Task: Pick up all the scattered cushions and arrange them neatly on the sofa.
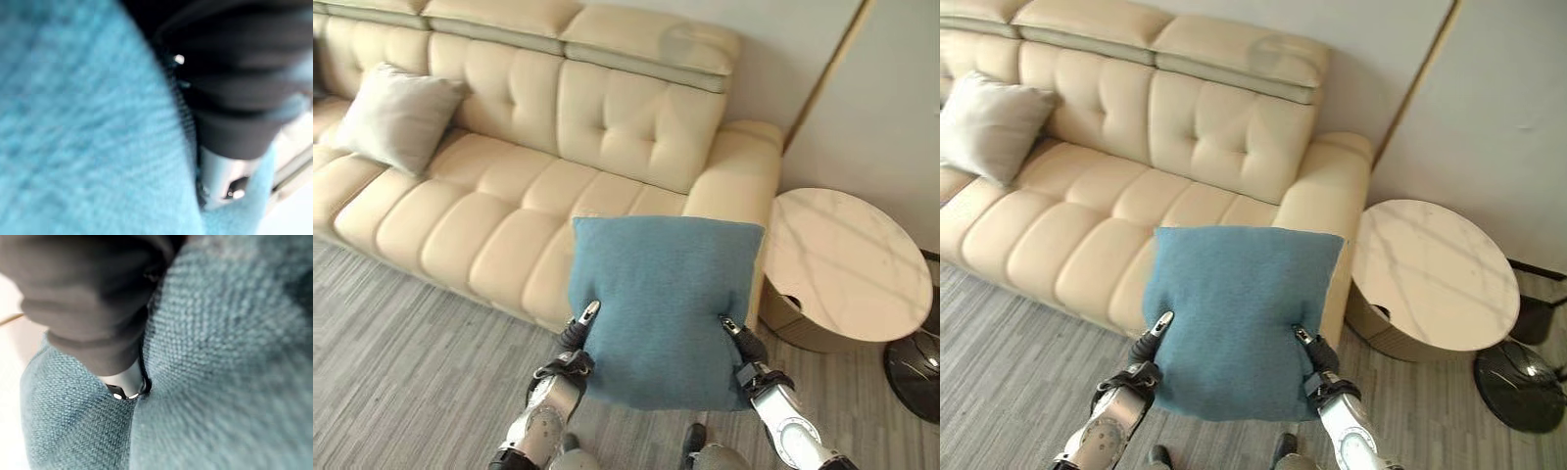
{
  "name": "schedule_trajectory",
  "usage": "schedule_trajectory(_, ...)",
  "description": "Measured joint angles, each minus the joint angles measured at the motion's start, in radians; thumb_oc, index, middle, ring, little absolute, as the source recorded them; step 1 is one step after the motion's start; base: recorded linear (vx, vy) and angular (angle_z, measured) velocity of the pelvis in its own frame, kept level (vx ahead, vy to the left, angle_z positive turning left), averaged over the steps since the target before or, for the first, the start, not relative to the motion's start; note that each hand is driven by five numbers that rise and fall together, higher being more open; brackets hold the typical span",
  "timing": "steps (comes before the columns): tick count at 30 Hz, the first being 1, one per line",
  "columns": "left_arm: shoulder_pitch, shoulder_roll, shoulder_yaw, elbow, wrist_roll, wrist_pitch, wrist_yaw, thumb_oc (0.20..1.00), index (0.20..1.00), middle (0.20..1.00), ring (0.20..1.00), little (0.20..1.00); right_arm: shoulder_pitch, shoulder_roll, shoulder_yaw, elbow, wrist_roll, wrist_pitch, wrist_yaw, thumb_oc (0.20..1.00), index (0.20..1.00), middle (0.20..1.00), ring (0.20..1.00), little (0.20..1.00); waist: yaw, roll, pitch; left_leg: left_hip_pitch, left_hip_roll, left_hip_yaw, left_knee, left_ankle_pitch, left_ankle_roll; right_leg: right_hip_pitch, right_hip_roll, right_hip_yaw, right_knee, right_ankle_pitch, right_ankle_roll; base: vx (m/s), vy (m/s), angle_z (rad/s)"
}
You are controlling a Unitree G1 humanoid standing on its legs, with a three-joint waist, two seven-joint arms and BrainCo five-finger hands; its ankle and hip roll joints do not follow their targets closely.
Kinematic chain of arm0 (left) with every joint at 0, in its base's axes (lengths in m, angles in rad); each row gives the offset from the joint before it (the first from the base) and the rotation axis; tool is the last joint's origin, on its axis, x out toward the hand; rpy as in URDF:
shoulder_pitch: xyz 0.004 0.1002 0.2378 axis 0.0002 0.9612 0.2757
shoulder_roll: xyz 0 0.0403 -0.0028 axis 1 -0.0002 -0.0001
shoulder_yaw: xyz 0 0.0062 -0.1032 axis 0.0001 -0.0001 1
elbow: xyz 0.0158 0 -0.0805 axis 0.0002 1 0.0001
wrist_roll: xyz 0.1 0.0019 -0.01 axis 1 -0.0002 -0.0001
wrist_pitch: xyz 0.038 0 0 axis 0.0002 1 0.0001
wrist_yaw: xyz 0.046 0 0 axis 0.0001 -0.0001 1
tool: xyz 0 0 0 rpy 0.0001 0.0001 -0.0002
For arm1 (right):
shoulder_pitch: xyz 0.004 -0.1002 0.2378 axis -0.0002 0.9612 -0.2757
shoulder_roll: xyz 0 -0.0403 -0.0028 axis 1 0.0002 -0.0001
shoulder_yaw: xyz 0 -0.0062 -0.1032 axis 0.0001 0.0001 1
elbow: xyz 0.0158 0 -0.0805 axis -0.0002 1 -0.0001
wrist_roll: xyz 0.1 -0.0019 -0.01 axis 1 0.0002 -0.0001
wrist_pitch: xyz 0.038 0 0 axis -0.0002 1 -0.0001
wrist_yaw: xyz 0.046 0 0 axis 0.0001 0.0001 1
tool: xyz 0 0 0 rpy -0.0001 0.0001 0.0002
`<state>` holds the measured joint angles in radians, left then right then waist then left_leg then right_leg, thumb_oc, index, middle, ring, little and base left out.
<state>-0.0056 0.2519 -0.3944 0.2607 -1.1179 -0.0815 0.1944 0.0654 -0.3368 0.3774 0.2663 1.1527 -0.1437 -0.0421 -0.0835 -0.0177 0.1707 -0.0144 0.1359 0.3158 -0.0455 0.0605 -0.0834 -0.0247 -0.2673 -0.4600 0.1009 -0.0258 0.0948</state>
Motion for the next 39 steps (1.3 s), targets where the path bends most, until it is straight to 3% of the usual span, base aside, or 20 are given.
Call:
schedule_trajectory(2, 0.007, 0.041, 0.009, 0.002, -0.001, -0.001, 0.001, 0.200, 0.200, 0.200, 0.200, 0.200, -0.005, 0.045, 0.011, -0.001, -0.021, 0.011, 0.000, 0.200, 0.200, 0.200, 0.200, 0.200, 0.019, 0.004, 0.002, -0.002, -0.018, -0.007, -0.015, 0.007, 0.014, -0.018, 0.038, 0.053, -0.034, -0.009, 0.003, 0.01, 0.163, 0.17)
schedule_trajectory(4, 0.024, 0.081, 0.015, -0.001, 0.000, 0.000, 0.001, 0.200, 0.200, 0.200, 0.200, 0.200, -0.006, 0.073, 0.021, 0.001, -0.043, 0.025, 0.000, 0.200, 0.200, 0.200, 0.200, 0.200, 0.024, -0.003, -0.011, 0.002, -0.048, -0.016, -0.020, 0.001, 0.025, -0.009, 0.064, 0.073, -0.085, 0.082, 0.009, -0.01, 0.224, 0.22)
schedule_trajectory(6, 0.054, 0.082, 0.044, -0.020, 0.000, 0.001, 0.001, 0.200, 0.200, 0.200, 0.200, 0.200, -0.019, 0.075, 0.042, 0.000, -0.045, 0.024, 0.000, 0.200, 0.200, 0.200, 0.200, 0.200, 0.048, -0.011, -0.016, 0.005, -0.058, -0.002, -0.033, 0.004, 0.031, -0.006, 0.064, 0.078, -0.111, 0.107, 0.010, -0.04, 0.246, -0.16)
schedule_trajectory(14, 0.049, 0.077, 0.050, -0.019, 0.005, 0.004, 0.001, 0.200, 0.200, 0.200, 0.200, 0.200, -0.020, 0.073, 0.045, 0.000, -0.052, 0.024, 0.000, 0.200, 0.200, 0.200, 0.200, 0.200, 0.062, -0.061, -0.023, 0.010, -0.074, -0.013, -0.033, 0.006, 0.043, 0.001, 0.052, 0.075, -0.089, 0.107, 0.009, 0.01, 0.190, 0.04)
schedule_trajectory(16, 0.039, 0.073, 0.050, -0.018, 0.009, 0.004, 0.002, 0.200, 0.200, 0.200, 0.200, 0.200, -0.021, 0.070, 0.044, 0.000, -0.055, 0.020, 0.000, 0.200, 0.200, 0.200, 0.200, 0.200, 0.055, -0.053, -0.017, -0.013, -0.084, -0.039, -0.030, -0.005, 0.072, -0.050, 0.017, 0.079, 0.034, 0.107, 0.009, 0.03, 0.173, 0.45)
schedule_trajectory(17, 0.030, 0.063, 0.049, -0.009, 0.010, -0.011, 0.002, 0.200, 0.200, 0.200, 0.200, 0.200, -0.024, 0.061, 0.043, -0.002, -0.056, 0.018, 0.000, 0.200, 0.200, 0.200, 0.200, 0.200, 0.038, -0.049, -0.010, -0.018, -0.097, -0.090, -0.029, 0.005, 0.105, -0.131, -0.008, 0.141, 0.204, 0.089, -0.011, 0.38, 0.094, 1.21)
schedule_trajectory(18, 0.023, 0.069, 0.050, 0.002, 0.009, -0.024, 0.002, 0.200, 0.200, 0.200, 0.200, 0.200, -0.033, 0.076, 0.042, -0.003, -0.071, 0.017, 0.000, 0.200, 0.200, 0.200, 0.200, 0.200, 0.006, -0.027, 0.014, -0.049, -0.074, -0.168, -0.034, 0.006, 0.114, -0.240, 0.181, 0.504, 0.189, -0.074, 0.053, 0.39, 0.003, 1.08)
schedule_trajectory(20, -0.003, 0.071, 0.052, 0.035, 0.009, -0.035, 0.002, 0.200, 0.200, 0.200, 0.200, 0.200, -0.074, 0.070, 0.055, -0.004, -0.073, 0.018, 0.000, 0.200, 0.200, 0.200, 0.200, 0.200, 0.029, -0.055, 0.049, -0.061, -0.088, -0.191, -0.004, 0.006, 0.117, -0.295, 0.247, 0.427, 0.118, -0.081, 0.027, 0.28, -0.045, 0.76)
schedule_trajectory(21, -0.018, 0.067, 0.050, 0.053, 0.009, -0.033, 0.002, 0.200, 0.200, 0.200, 0.200, 0.200, -0.084, 0.063, 0.049, -0.010, -0.075, 0.014, 0.000, 0.200, 0.200, 0.200, 0.200, 0.200, 0.011, -0.059, 0.052, -0.092, -0.106, -0.220, 0.006, 0.000, 0.115, -0.303, 0.257, 0.369, 0.056, -0.075, 0.023, 0.24, -0.108, 1.11)
schedule_trajectory(22, -0.021, 0.068, 0.044, 0.050, 0.009, -0.030, 0.002, 0.200, 0.200, 0.200, 0.200, 0.200, -0.084, 0.061, 0.040, -0.011, -0.076, 0.013, 0.000, 0.200, 0.200, 0.200, 0.200, 0.200, -0.004, -0.092, 0.046, -0.079, -0.137, -0.227, -0.013, 0.003, 0.117, -0.304, 0.237, 0.329, 0.029, -0.068, 0.011, 0.35, -0.178, 1.71)
schedule_trajectory(23, -0.002, 0.046, 0.045, 0.045, 0.009, -0.036, 0.002, 0.200, 0.200, 0.200, 0.200, 0.200, -0.084, 0.062, 0.036, -0.008, -0.077, 0.015, 0.000, 0.200, 0.200, 0.200, 0.200, 0.200, 0.005, -0.081, 0.057, -0.050, -0.147, -0.225, -0.034, 0.004, 0.107, -0.289, 0.220, 0.316, 0.049, 0.004, -0.043, 0.44, -0.219, 1.21)
schedule_trajectory(27, 0.045, 0.046, 0.067, 0.028, 0.008, -0.039, 0.002, 0.200, 0.200, 0.200, 0.200, 0.200, -0.101, 0.053, 0.044, -0.008, -0.094, 0.019, 0.002, 0.200, 0.200, 0.200, 0.200, 0.200, 0.023, -0.048, 0.049, 0.000, -0.104, -0.229, -0.029, -0.023, 0.061, -0.215, 0.242, 0.265, 0.009, 0.040, -0.061, 0.29, -0.140, 0.31)
schedule_trajectory(29, 0.054, 0.044, 0.066, 0.010, 0.008, -0.037, 0.002, 0.200, 0.200, 0.200, 0.200, 0.200, -0.104, 0.038, 0.044, -0.009, -0.096, 0.018, 0.004, 0.200, 0.200, 0.200, 0.200, 0.200, 0.022, -0.047, 0.045, 0.023, -0.072, -0.226, 0.029, -0.049, 0.027, -0.161, 0.275, 0.263, -0.007, 0.041, -0.073, 0.17, -0.075, -0.06)
schedule_trajectory(30, 0.050, 0.030, 0.066, 0.004, 0.008, -0.036, 0.002, 0.200, 0.200, 0.200, 0.200, 0.200, -0.103, 0.025, 0.043, -0.008, -0.098, 0.011, 0.005, 0.200, 0.200, 0.200, 0.200, 0.200, 0.015, -0.054, 0.027, 0.025, -0.067, -0.225, 0.074, -0.074, 0.016, -0.135, 0.283, 0.263, -0.020, 0.066, -0.118, 0.22, -0.053, -0.13)
schedule_trajectory(32, 0.038, 0.010, 0.066, 0.000, 0.009, -0.031, 0.002, 0.200, 0.200, 0.200, 0.200, 0.200, -0.098, 0.011, 0.033, -0.008, -0.101, 0.010, 0.007, 0.200, 0.200, 0.200, 0.200, 0.200, 0.009, -0.067, 0.027, -0.030, -0.067, -0.225, 0.235, -0.116, -0.008, -0.061, 0.277, 0.276, -0.089, 0.102, -0.174, 0.20, -0.028, -0.20)
schedule_trajectory(35, 0.039, 0.010, 0.066, -0.019, 0.013, -0.026, 0.002, 0.200, 0.200, 0.200, 0.200, 0.200, -0.103, 0.001, 0.033, -0.009, -0.111, 0.000, 0.007, 0.200, 0.200, 0.200, 0.200, 0.200, 0.007, -0.064, 0.023, -0.053, -0.055, -0.258, 0.128, -0.114, -0.014, -0.023, 0.282, 0.310, -0.125, 0.098, -0.174, 0.15, 0.026, -0.29)
schedule_trajectory(38, 0.033, 0.012, 0.069, -0.019, 0.036, -0.021, 0.002, 0.200, 0.200, 0.200, 0.200, 0.200, -0.101, 0.002, 0.033, -0.009, -0.112, -0.001, 0.007, 0.200, 0.200, 0.200, 0.200, 0.200, 0.014, -0.085, 0.025, -0.127, -0.041, -0.344, 0.057, -0.084, -0.027, 0.014, 0.284, 0.364, -0.162, 0.092, -0.165, 0.18, 0.088, -0.58)
schedule_trajectory(39, 0.043, 0.005, 0.074, -0.019, 0.039, -0.017, 0.002, 0.200, 0.200, 0.200, 0.200, 0.200, -0.089, -0.003, 0.033, -0.009, -0.112, -0.003, 0.007, 0.200, 0.200, 0.200, 0.200, 0.200, 0.007, -0.065, 0.023, -0.160, -0.033, -0.363, 0.020, 0.016, 0.002, 0.077, 0.288, 0.406, -0.180, 0.078, -0.143, 0.32, 0.267, -0.88)
